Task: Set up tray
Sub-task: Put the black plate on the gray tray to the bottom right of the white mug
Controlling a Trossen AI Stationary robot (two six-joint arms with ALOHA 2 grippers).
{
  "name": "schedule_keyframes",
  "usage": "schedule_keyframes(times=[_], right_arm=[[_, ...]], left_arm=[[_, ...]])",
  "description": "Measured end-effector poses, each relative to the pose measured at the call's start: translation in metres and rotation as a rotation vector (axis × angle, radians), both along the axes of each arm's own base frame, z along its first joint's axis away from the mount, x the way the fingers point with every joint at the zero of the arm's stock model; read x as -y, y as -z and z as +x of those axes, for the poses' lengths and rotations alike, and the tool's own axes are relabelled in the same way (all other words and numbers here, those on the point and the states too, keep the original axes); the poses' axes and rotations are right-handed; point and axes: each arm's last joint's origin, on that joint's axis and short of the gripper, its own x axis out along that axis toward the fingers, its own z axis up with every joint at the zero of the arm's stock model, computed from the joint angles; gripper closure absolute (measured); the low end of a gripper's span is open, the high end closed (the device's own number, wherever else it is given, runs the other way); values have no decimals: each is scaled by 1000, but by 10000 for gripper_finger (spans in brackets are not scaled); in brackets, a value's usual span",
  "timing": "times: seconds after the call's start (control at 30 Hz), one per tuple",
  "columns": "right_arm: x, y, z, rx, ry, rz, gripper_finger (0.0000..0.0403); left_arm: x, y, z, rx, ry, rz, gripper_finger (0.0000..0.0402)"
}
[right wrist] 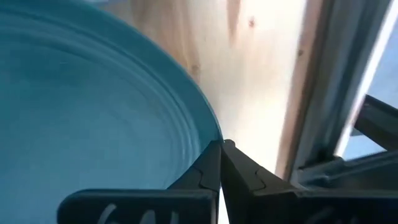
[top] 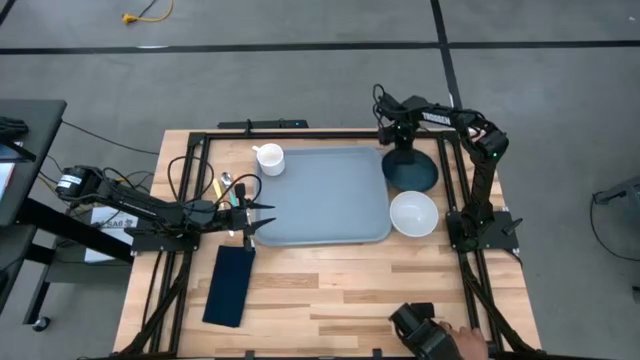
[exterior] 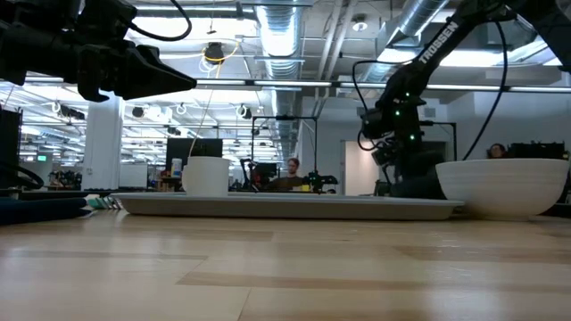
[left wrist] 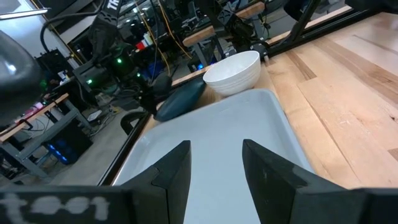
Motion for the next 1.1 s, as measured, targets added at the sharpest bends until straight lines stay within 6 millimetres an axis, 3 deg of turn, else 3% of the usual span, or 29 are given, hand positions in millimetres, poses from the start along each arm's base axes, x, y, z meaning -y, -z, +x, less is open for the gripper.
schedule_keyframes(times=[0.53, 0.83, 1.1], right_arm=[[-2, -30, 15, -34, -22, -13, 403], [-3, -32, 18, 2, 61, -8, 402], [-5, -26, 15, 55, 117, 43, 339]], left_arm=[[0, 0, 0, 0, 0, 0, 266], [0, 0, 0, 0, 0, 0, 266], [0, 0, 0, 0, 0, -1, 266]])
